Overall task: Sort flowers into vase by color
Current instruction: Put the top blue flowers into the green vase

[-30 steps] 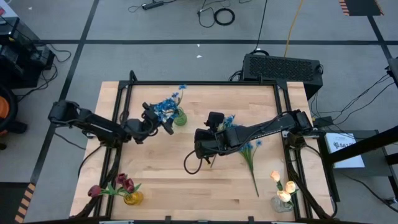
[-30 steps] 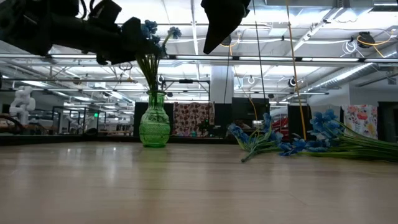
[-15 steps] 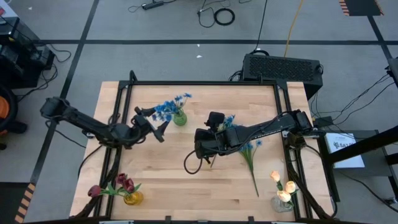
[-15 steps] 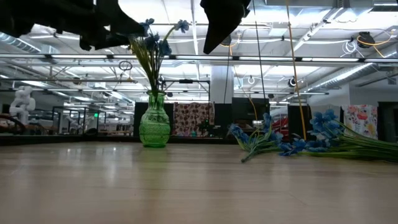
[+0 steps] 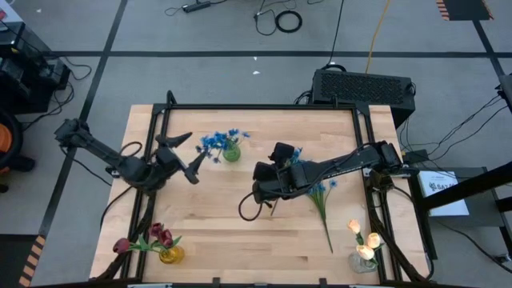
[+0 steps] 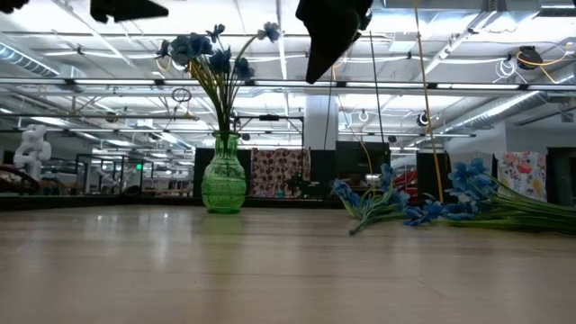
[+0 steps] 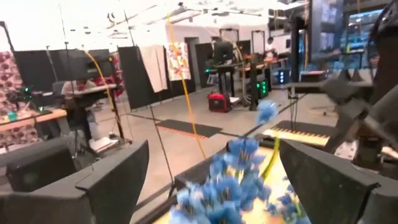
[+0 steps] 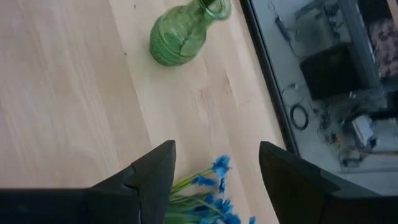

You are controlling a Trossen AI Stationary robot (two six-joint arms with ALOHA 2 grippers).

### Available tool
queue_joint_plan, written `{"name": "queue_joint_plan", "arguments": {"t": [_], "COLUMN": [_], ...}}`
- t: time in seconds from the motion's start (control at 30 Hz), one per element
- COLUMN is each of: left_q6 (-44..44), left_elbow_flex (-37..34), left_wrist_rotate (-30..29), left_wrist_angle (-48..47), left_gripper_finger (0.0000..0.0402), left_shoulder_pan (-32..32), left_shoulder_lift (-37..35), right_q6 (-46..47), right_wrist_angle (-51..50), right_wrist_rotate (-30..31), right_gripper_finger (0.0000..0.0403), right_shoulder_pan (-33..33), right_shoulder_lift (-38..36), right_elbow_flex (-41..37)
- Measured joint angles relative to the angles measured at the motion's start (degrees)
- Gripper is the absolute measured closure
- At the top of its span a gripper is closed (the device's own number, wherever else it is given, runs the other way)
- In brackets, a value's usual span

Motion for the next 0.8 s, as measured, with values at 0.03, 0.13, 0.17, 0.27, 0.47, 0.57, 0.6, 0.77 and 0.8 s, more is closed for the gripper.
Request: {"name": "queue_joint_plan", "arguments": {"t": [0.03, 0.13, 0.17, 0.27, 0.47, 0.57, 0.6, 0.77, 0.8], "left_q6": [1.2, 4.8, 6.1, 7.7, 4.7, 3.7, 3.4, 3.2, 3.2], "left_elbow_flex": [1.0, 4.6, 5.8, 9.1, 11.2, 11.2, 11.2, 11.2, 11.2], "left_wrist_rotate": [-0.2, -0.5, -1.0, -2.5, -2.8, -2.8, -2.8, -2.9, -2.9], "left_wrist_angle": [0.0, 0.1, 0.2, -0.7, -12.6, -13.7, -13.4, -13.1, -13.1], "left_gripper_finger": [0.0033, 0.0033, 0.0033, 0.0033, 0.0033, 0.0033, 0.0033, 0.0033, 0.0033], "left_shoulder_pan": [-0.5, -1.9, -2.3, -3.6, -8.7, -10.8, -11.4, -14.8, -15.4], "left_shoulder_lift": [-0.4, -1.4, -1.5, -1.6, -1.6, -1.5, -1.6, -1.5, -1.6], "right_q6": [1.9, 12.8, 16.8, 25.7, 40.2, 47.1, 49.1, 59.2, 61.3], "right_wrist_angle": [-0.6, -3.2, -3.6, -3.7, -5.2, -4.5, -3.9, -1.8, -1.9], "right_wrist_rotate": [-0.1, -3.7, -5.7, -9.6, -10.3, -10.3, -10.3, -10.6, -10.6], "right_gripper_finger": [0.0179, 0.0179, 0.0179, 0.0179, 0.0179, 0.0178, 0.0176, 0.0148, 0.0139], "right_shoulder_pan": [0.0, 0.0, -0.1, 0.0, 0.5, 1.4, 2.0, 3.8, 4.0], "right_shoulder_lift": [0.0, 0.0, 0.0, 0.0, 0.0, 1.0, 1.6, 6.0, 7.0], "right_elbow_flex": [0.0, 0.0, 0.0, 0.0, 0.0, 0.0, 0.0, 0.0, 0.0]}}
